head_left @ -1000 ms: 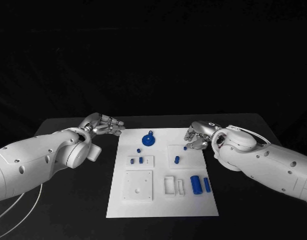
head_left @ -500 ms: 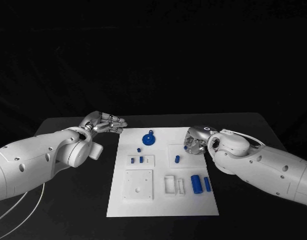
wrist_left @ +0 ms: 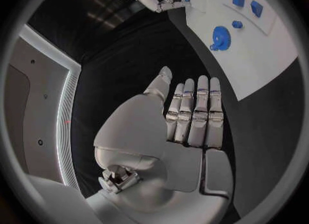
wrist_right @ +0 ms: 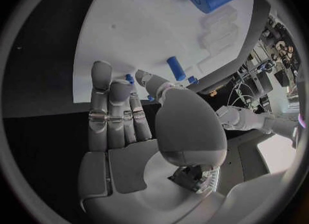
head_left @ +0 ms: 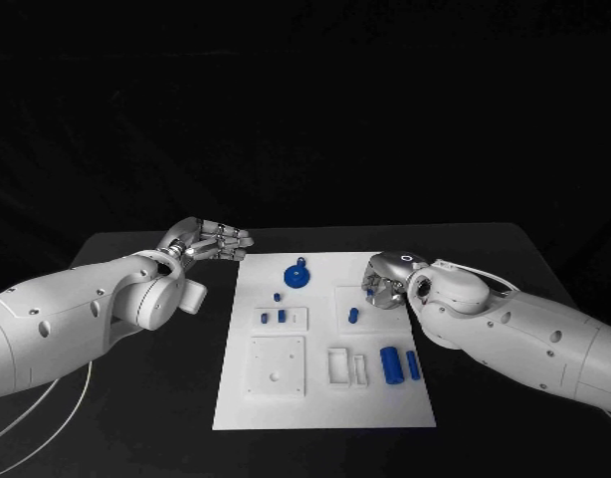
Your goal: Assemble the parts on the task board
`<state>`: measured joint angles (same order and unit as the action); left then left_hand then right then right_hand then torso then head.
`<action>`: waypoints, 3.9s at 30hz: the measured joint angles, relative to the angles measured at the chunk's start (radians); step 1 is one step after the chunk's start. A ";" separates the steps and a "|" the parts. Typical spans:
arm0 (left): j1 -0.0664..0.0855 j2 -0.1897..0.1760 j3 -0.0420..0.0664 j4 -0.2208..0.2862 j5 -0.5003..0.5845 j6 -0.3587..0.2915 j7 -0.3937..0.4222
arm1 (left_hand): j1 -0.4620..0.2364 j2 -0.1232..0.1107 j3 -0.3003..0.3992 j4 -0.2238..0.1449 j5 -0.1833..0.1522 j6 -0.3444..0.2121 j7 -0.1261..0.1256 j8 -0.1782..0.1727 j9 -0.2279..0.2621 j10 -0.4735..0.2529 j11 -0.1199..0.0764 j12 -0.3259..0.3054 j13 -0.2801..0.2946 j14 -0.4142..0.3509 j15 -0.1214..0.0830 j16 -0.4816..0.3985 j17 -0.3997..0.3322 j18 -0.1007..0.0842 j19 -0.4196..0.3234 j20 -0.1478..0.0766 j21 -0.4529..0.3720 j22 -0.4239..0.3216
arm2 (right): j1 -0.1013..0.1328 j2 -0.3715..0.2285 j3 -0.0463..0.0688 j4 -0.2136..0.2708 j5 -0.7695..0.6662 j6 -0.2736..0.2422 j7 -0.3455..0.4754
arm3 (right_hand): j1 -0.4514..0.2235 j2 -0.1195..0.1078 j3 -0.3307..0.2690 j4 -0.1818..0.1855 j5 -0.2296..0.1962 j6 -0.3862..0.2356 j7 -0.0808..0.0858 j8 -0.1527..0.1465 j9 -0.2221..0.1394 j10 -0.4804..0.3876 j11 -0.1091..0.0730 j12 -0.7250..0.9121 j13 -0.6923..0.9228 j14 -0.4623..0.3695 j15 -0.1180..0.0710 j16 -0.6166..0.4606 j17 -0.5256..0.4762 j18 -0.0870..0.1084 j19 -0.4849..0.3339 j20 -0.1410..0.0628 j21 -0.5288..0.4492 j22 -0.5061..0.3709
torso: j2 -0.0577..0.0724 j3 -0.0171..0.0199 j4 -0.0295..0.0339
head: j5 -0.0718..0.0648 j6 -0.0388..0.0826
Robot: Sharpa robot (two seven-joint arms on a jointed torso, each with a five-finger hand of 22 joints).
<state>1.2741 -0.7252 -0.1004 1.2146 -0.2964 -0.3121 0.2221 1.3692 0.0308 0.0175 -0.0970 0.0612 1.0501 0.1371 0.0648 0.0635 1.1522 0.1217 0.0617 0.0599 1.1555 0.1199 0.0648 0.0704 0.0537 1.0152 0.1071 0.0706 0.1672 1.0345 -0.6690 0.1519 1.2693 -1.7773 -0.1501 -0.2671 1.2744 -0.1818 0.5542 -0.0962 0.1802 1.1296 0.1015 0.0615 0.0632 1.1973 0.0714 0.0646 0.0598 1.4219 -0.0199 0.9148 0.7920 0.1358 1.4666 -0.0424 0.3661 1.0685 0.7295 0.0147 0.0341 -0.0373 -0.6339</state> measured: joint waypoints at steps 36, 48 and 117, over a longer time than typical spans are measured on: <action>0.001 -0.003 0.000 -0.005 0.022 0.001 -0.005 | -0.004 0.003 -0.020 0.009 -0.004 -0.007 0.000 0.004 0.000 -0.012 0.005 0.000 0.000 -0.014 0.007 0.000 0.000 0.000 0.000 0.007 0.000 -0.059 | -0.024 0.009 -0.006 0.002 -0.108 -0.082 -0.028 | 0.041 0.041 0.103 -0.121 -0.084 0.149 -0.028 -0.004 0.001 0.134 -0.016 -0.007 0.001 -0.003 -0.025 0.004 0.019 -0.023 0.000 -0.026 0.058 0.085 | -0.001 -0.0001 -0.0007 | 0.000 -0.002; 0.001 -0.003 0.000 -0.004 0.023 0.000 -0.008 | -0.003 0.003 -0.022 0.008 -0.004 -0.002 -0.005 0.004 0.000 -0.019 0.006 0.000 0.000 -0.014 0.007 0.000 0.000 -0.010 -0.024 0.005 0.000 -0.080 | -0.024 -0.039 0.072 0.085 -0.088 -0.103 -0.026 | 0.041 0.041 0.109 -0.115 -0.084 0.154 -0.026 -0.004 0.001 0.138 -0.016 -0.007 0.001 0.000 -0.028 -0.001 0.019 -0.019 0.000 -0.026 0.051 0.087 | -0.002 -0.0004 -0.0027 | 0.001 -0.002; 0.007 0.081 0.000 -0.026 0.069 -0.021 0.045 | 0.001 0.007 -0.020 0.004 -0.004 -0.002 -0.005 0.004 0.000 -0.019 0.006 0.000 0.000 -0.014 0.007 0.000 0.002 -0.024 -0.024 0.005 0.000 -0.091 | -0.172 0.136 -0.021 0.226 -0.157 -0.121 -0.020 | 0.025 0.025 0.116 -0.118 -0.063 0.154 -0.026 -0.004 0.000 0.164 -0.040 -0.008 0.000 0.006 -0.030 -0.013 0.020 -0.017 0.000 -0.032 0.030 0.096 | -0.033 -0.0224 0.0047 | 0.156 -0.049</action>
<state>1.2809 -0.6444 -0.1003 1.1885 -0.2272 -0.3326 0.2676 1.3697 0.0383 -0.0027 -0.0933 0.0571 1.0484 0.1318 0.0690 0.0636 1.1328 0.1273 0.0617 0.0597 1.1414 0.1270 0.0649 0.0724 0.0300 0.9915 0.1122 0.0704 0.0762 0.8627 -0.5328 0.1306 1.4949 -1.9340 -0.2710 -0.2873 1.2997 -0.1566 0.6705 -0.2142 0.1170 1.2831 0.0754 0.0578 0.0637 1.3614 0.0313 0.0561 0.0599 1.4274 -0.0495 0.9021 0.8120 0.1187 1.4667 -0.0745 0.3964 1.1642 0.6961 -0.0078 0.0388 0.1184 -0.6824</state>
